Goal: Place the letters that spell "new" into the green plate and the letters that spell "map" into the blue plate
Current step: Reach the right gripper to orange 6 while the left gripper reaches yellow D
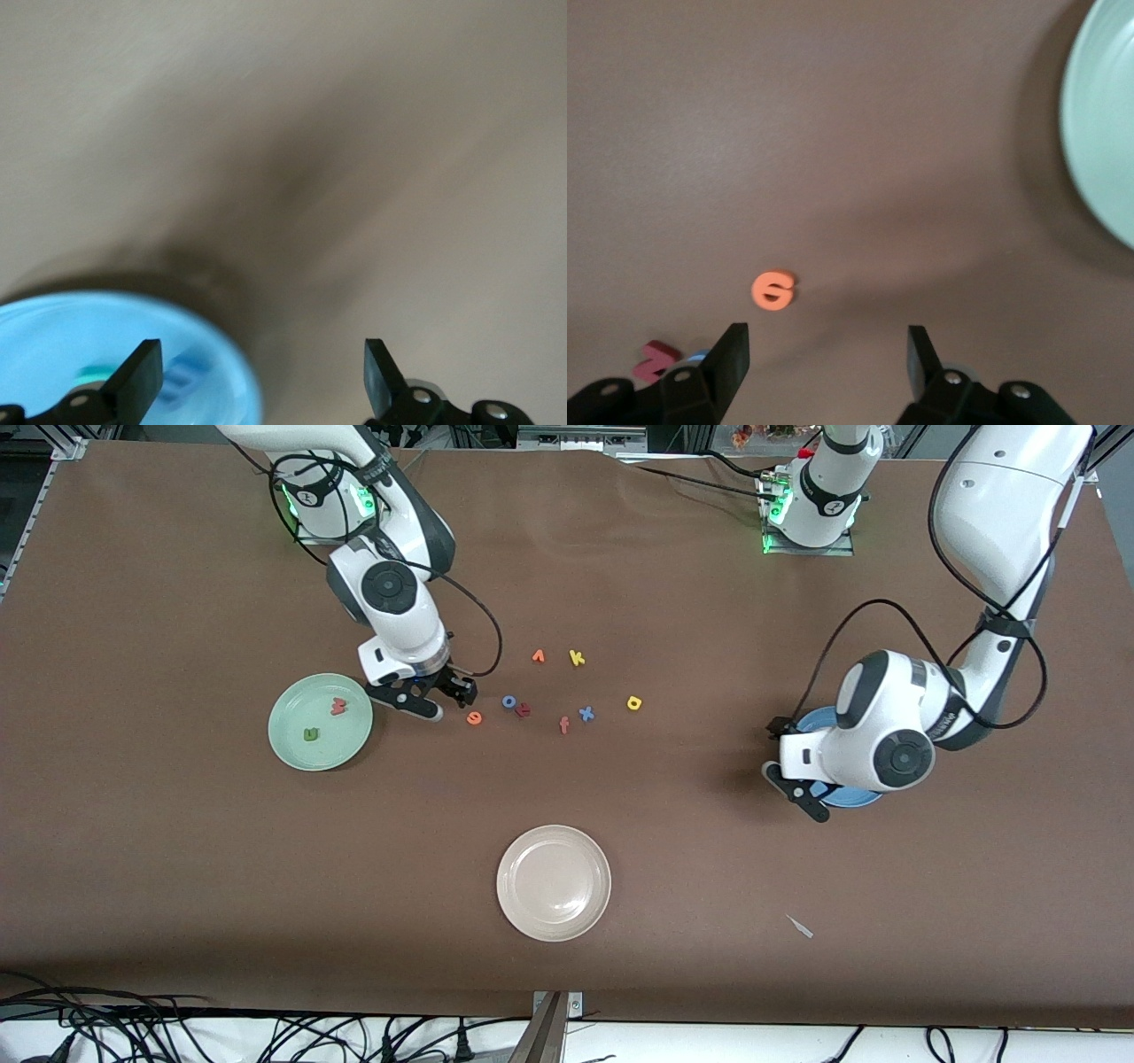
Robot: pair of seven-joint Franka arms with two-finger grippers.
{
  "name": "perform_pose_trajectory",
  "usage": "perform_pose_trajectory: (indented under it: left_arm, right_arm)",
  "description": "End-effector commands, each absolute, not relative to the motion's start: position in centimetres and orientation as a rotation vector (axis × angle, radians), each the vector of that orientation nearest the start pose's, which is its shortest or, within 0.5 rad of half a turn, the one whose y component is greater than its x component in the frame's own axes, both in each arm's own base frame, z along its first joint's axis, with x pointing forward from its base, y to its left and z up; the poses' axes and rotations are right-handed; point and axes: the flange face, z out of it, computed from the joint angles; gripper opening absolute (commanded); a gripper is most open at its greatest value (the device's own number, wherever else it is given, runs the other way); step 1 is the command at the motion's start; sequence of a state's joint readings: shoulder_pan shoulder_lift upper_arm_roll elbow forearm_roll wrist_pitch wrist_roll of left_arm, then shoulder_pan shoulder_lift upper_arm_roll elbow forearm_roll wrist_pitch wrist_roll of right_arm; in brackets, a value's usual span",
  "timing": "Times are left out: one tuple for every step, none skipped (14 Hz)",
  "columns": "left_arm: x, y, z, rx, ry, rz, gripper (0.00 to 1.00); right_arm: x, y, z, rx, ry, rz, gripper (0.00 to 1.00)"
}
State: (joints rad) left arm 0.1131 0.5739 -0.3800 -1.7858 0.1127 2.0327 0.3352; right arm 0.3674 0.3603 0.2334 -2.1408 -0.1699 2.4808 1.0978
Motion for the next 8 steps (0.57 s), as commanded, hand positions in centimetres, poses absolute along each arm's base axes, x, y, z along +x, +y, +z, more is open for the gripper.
perform_pose_trajectory:
  left_arm:
    - [56.8,-19.0,23.2,-3.153,0.787,0.343,1.0]
    - [55.6,-20.9,22.8,-3.182,0.703,0.303,1.0]
    - [54.8,-22.7,22.8,-3.199,0.627,0.279,1.0]
    - [54.2,-24.5,22.9,-3.215,0.546,0.266,1.0]
    - [53.4,-26.8,23.2,-3.224,0.478,0.245,1.0]
    - [52.5,-28.7,23.2,-3.228,0.409,0.245,1.0]
    - [51.3,-30.9,23.0,-3.227,0.374,0.25,1.0]
    - [50.6,-32.4,23.0,-3.232,0.326,0.221,1.0]
  right_arm:
    - [47.3,35.1,21.9,-3.086,0.647,0.007,0.81]
    - [47.1,35.3,21.2,-3.079,0.643,0.002,0.81]
    - [47.0,35.4,20.7,-3.075,0.639,0.003,0.81]
    - [47.0,35.3,20.6,-3.075,0.639,0.003,0.81]
    - [47.0,35.3,20.4,-3.076,0.637,0.004,0.81]
    - [46.8,35.3,19.9,-3.079,0.631,0.009,0.81]
    - [46.7,35.3,19.5,-3.068,0.63,0.002,0.81]
    - [46.6,35.3,19.1,-3.068,0.62,-0.003,0.81]
